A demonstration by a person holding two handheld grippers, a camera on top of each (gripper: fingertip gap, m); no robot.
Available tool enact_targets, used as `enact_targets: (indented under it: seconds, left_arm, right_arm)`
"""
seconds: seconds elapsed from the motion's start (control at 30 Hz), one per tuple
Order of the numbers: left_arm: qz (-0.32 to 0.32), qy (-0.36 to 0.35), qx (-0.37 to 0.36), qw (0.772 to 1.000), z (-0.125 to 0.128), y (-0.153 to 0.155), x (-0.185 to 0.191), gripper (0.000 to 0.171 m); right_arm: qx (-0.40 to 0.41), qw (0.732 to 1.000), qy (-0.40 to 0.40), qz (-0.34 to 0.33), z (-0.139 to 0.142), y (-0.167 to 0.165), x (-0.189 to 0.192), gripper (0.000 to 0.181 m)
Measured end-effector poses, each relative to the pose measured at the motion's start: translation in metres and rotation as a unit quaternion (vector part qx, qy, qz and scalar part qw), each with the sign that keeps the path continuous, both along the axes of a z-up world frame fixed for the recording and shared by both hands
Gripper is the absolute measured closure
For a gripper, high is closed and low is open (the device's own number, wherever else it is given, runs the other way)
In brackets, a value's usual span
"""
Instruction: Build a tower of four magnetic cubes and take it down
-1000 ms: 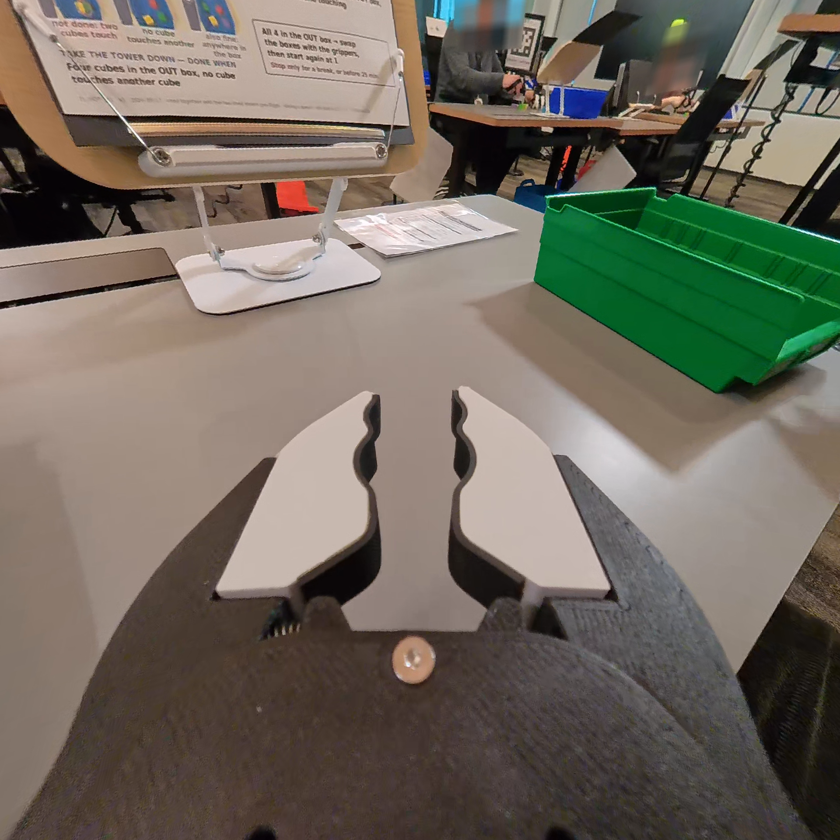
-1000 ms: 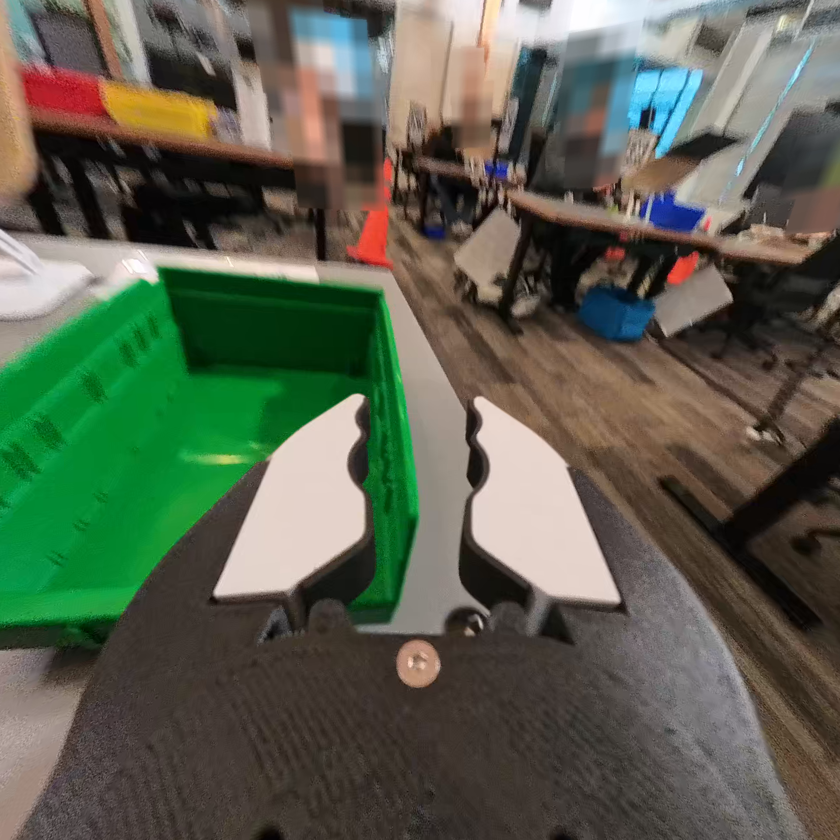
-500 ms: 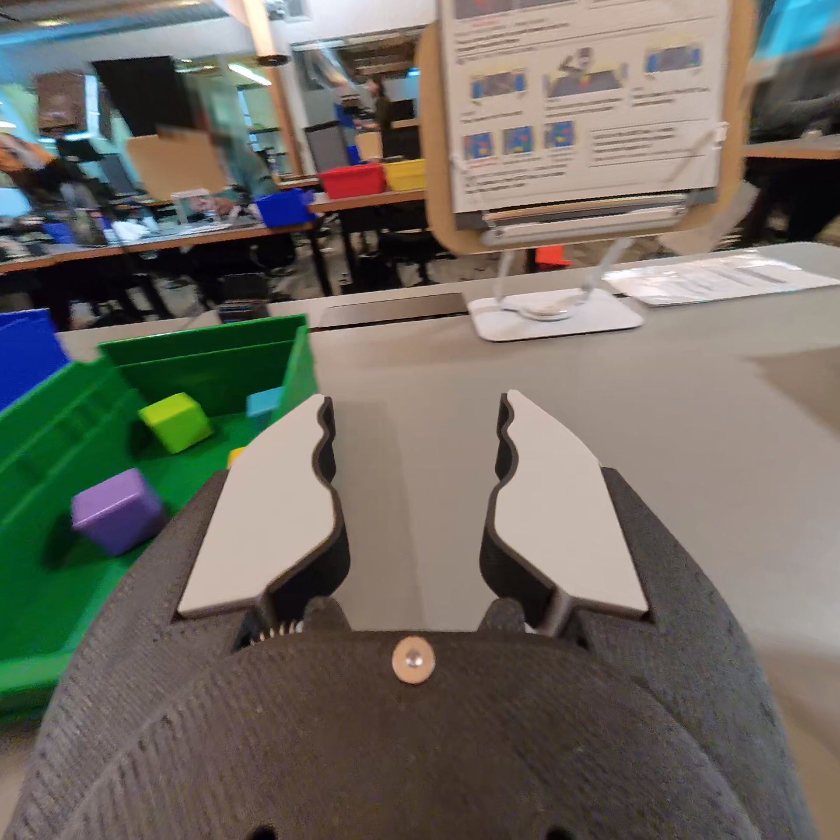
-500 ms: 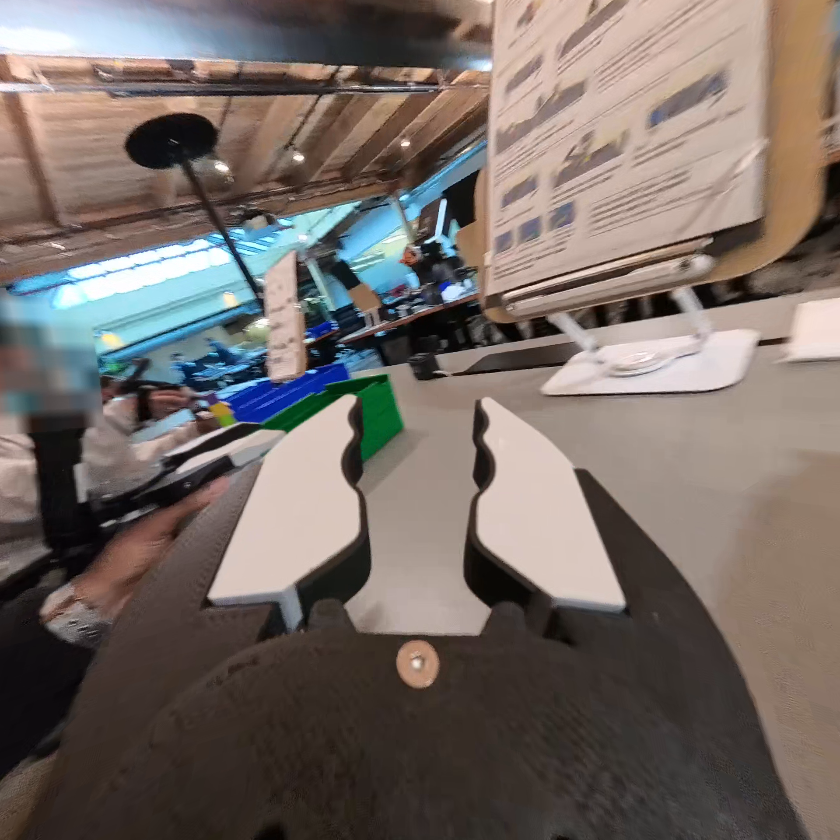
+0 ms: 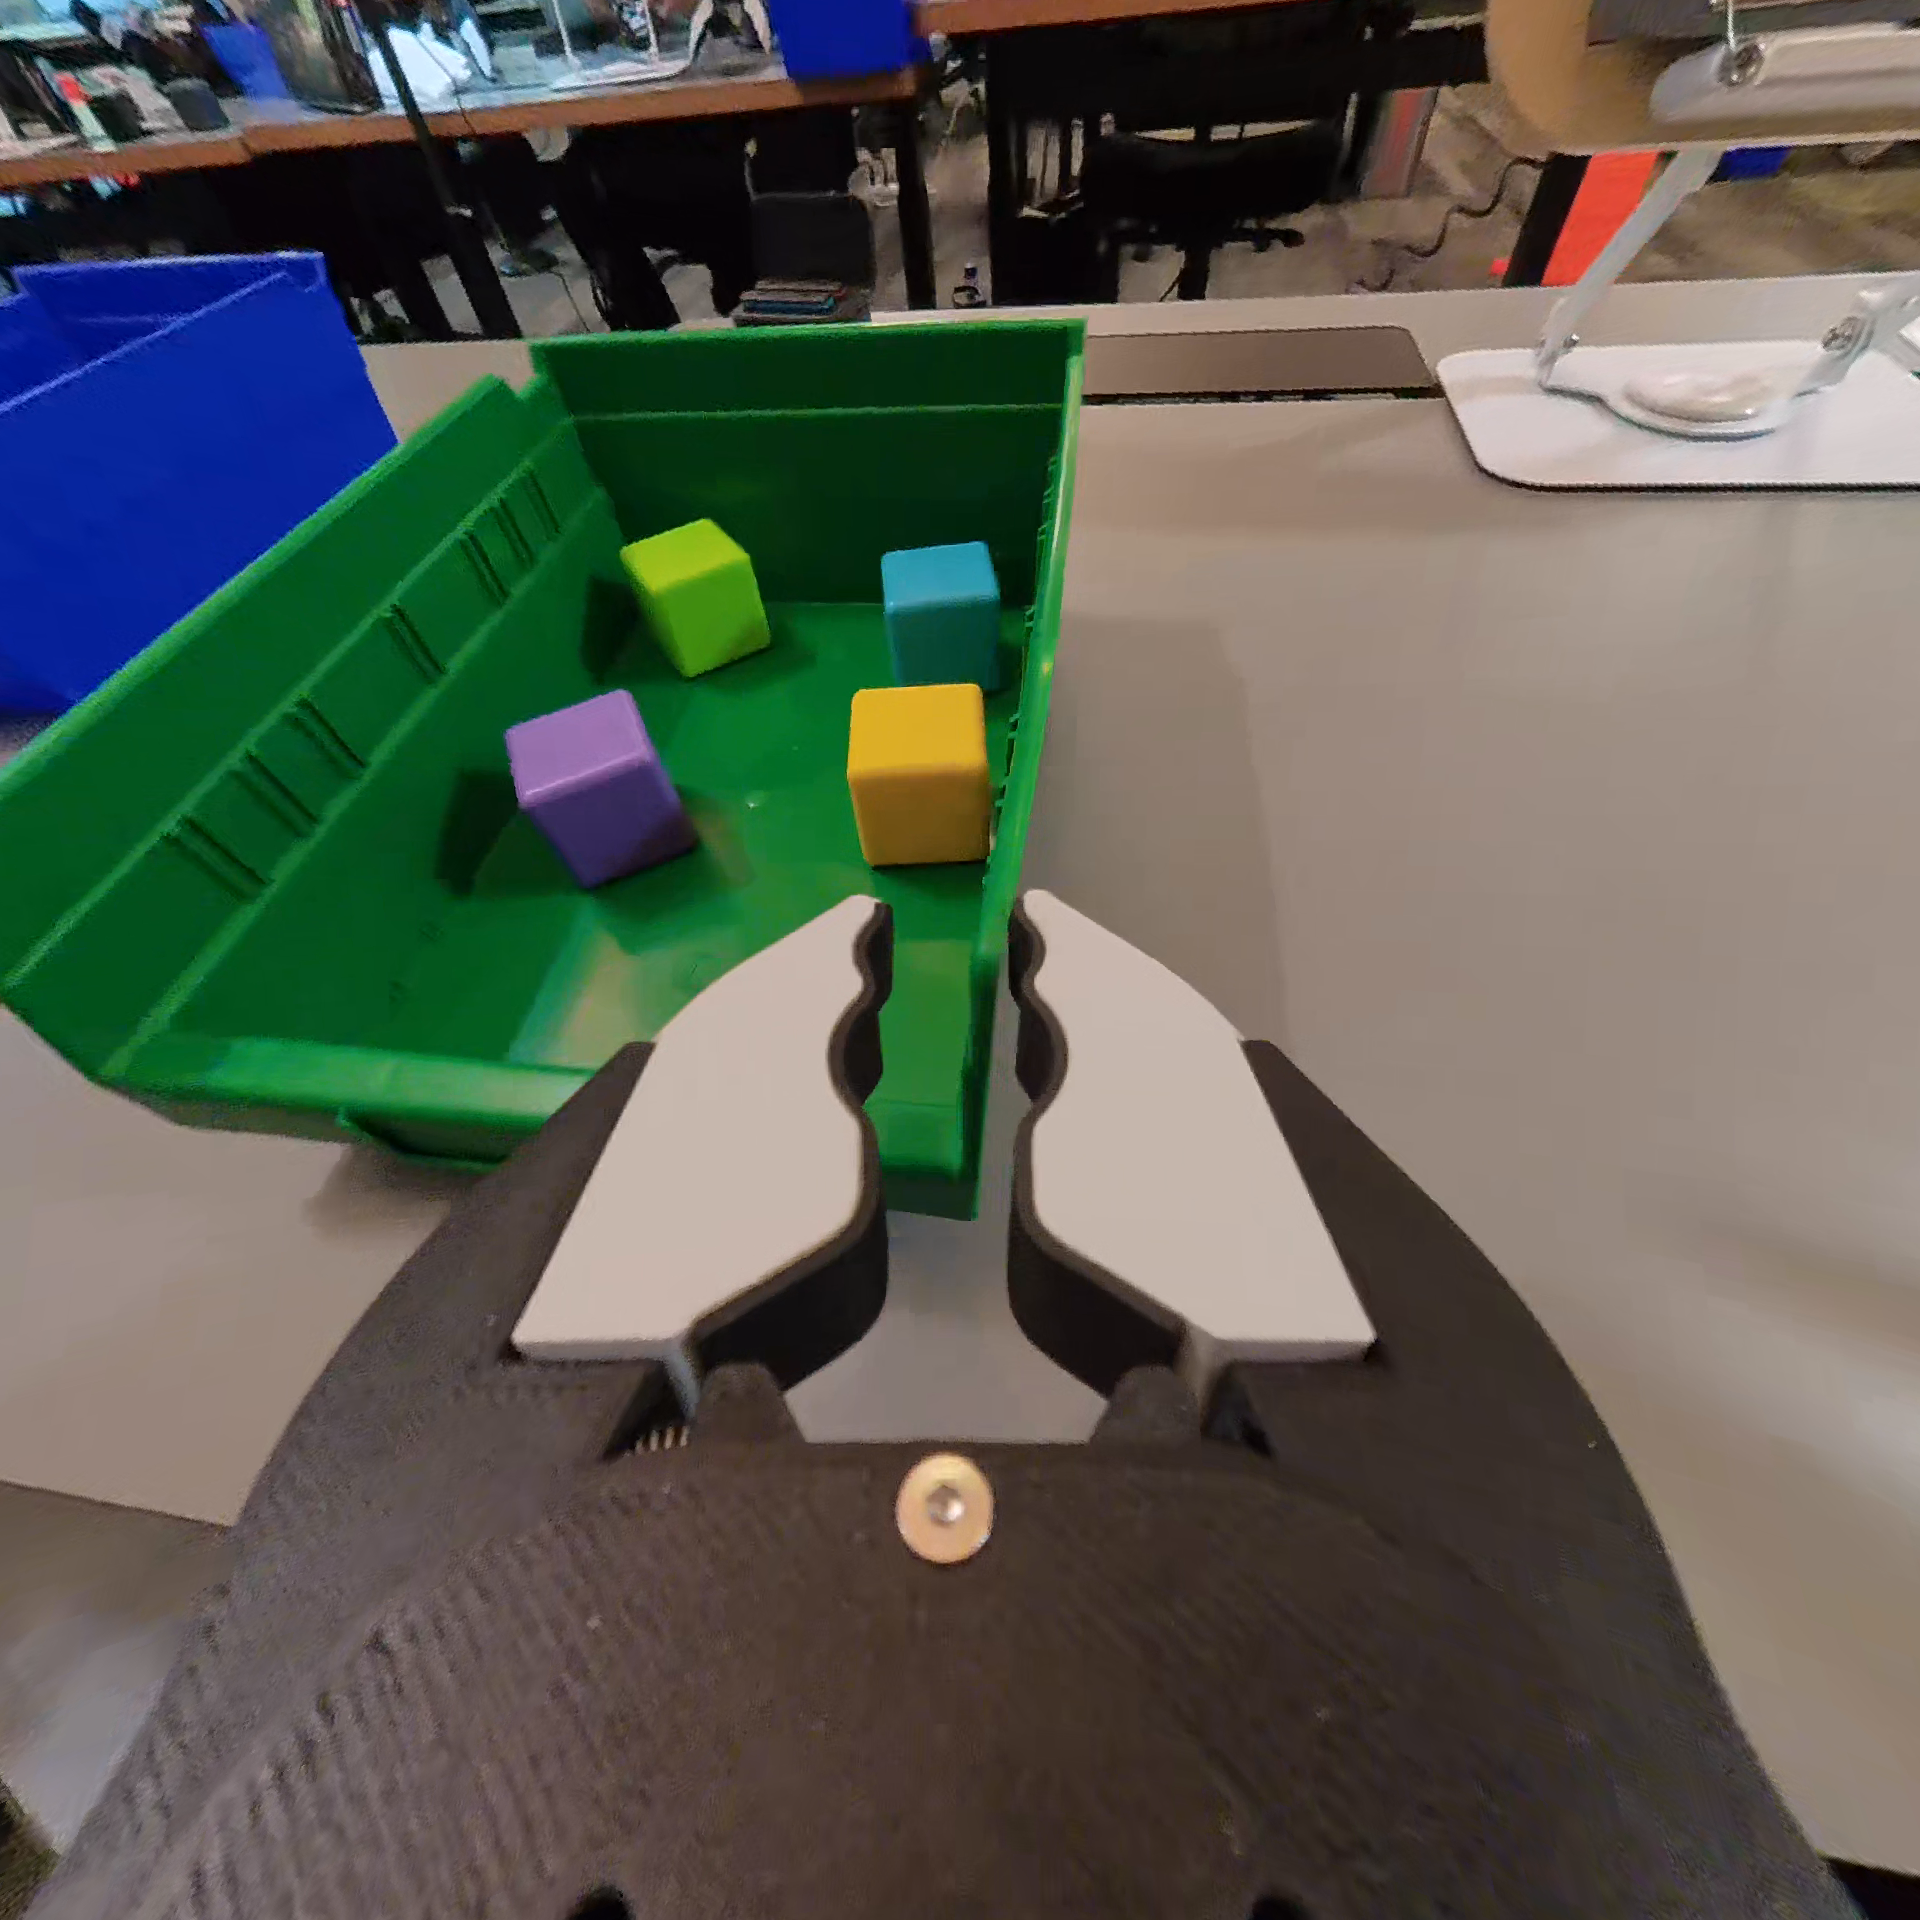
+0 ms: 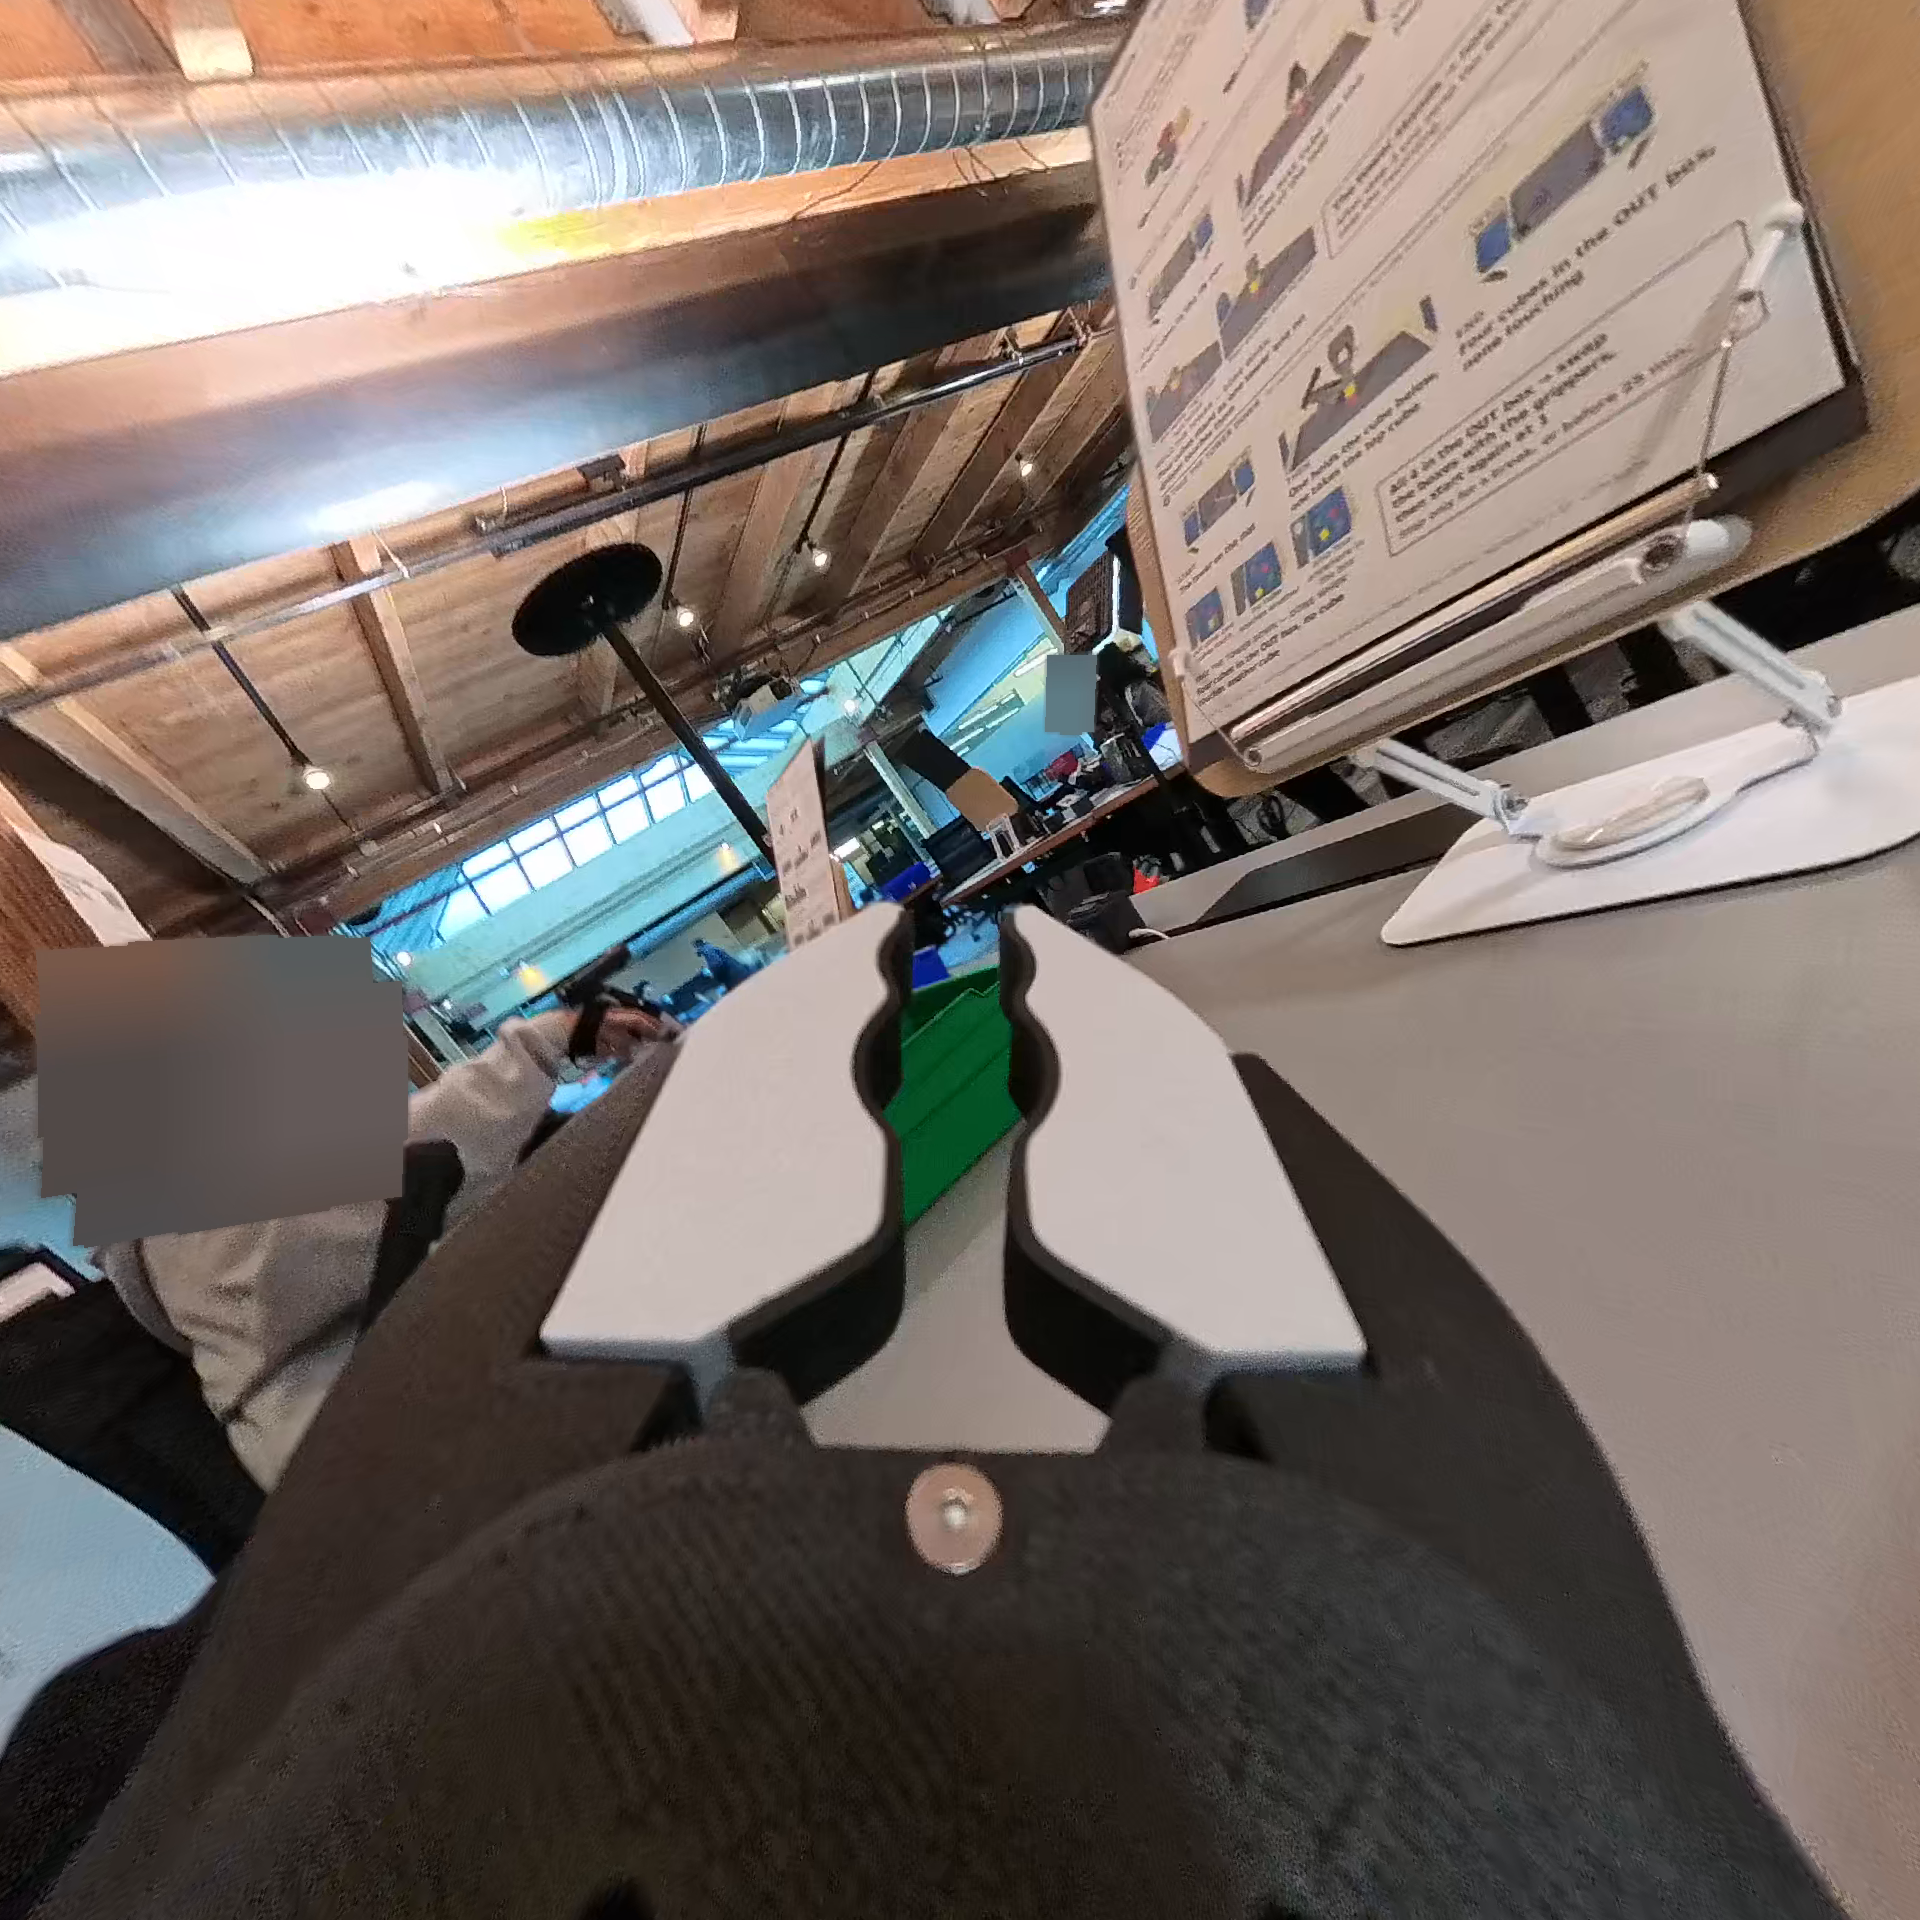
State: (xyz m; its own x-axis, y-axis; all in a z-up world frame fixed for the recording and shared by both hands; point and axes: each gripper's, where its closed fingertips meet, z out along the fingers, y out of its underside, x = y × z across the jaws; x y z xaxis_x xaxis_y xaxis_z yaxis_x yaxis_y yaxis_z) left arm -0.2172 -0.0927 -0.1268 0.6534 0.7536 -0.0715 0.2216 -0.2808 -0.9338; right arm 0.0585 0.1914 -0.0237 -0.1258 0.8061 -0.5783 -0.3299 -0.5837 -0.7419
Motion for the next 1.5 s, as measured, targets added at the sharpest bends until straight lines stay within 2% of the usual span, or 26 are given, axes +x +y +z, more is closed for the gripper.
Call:
enact_targets:
  seconds: [0.17, 0.53, 0.63, 0.73, 0.9, 0.97, 1.07, 1.17, 1.27, 1.43, 1.5]
  left_arm:
    - [-0.012, -0.02, 0.017, 1.0, -0.002, -0.001, -0.001, 0.164]
    - [-0.024, -0.035, 0.021, 0.999, -0.003, 0.0, 0.01, 0.165]
    - [-0.026, -0.027, 0.011, 0.999, -0.003, 0.001, 0.012, 0.166]
    - [-0.025, -0.026, 0.011, 0.999, -0.003, 0.0, 0.013, 0.166]
    - [-0.043, -0.03, 0.05, 0.997, 0.006, -0.006, 0.019, 0.162]
    - [-0.048, -0.043, 0.073, 0.995, 0.009, -0.013, 0.02, 0.156]
    - [-0.052, -0.062, 0.119, 0.99, 0.017, -0.026, 0.021, 0.155]
    - [0.006, -0.034, 0.157, 0.987, 0.033, -0.054, -0.004, 0.154]
    - [0.051, -0.02, 0.179, 0.982, 0.038, -0.075, -0.026, 0.149]
    - [0.048, -0.027, 0.117, 0.992, 0.021, -0.068, -0.05, 0.128]
    - [0.05, -0.012, 0.089, 0.995, 0.018, -0.062, -0.057, 0.126]
  right_arm:
    - [0.044, 0.999, -0.024, 0.005, -0.003, -0.013, -0.007, 0.168]
    - [0.025, 0.999, -0.032, 0.006, -0.008, -0.009, -0.008, 0.168]
    - [0.036, 0.999, -0.04, 0.008, -0.009, -0.012, -0.01, 0.168]
    - [0.05, 0.997, -0.051, 0.037, -0.011, -0.023, -0.014, 0.172]
    - [0.099, 0.987, -0.117, 0.046, -0.028, -0.036, -0.027, 0.161]
    - [0.131, 0.979, -0.144, 0.054, -0.035, -0.043, -0.031, 0.156]
    - [0.178, 0.964, -0.187, 0.06, -0.047, -0.051, -0.035, 0.151]
    - [0.224, 0.949, -0.218, 0.047, -0.056, -0.056, -0.034, 0.15]
    - [0.262, 0.932, -0.25, 0.029, -0.065, -0.056, -0.03, 0.151]
    - [0.384, 0.864, -0.324, -0.035, -0.085, -0.04, -0.026, 0.154]
    - [0.392, 0.856, -0.334, -0.037, -0.089, -0.042, -0.024, 0.154]
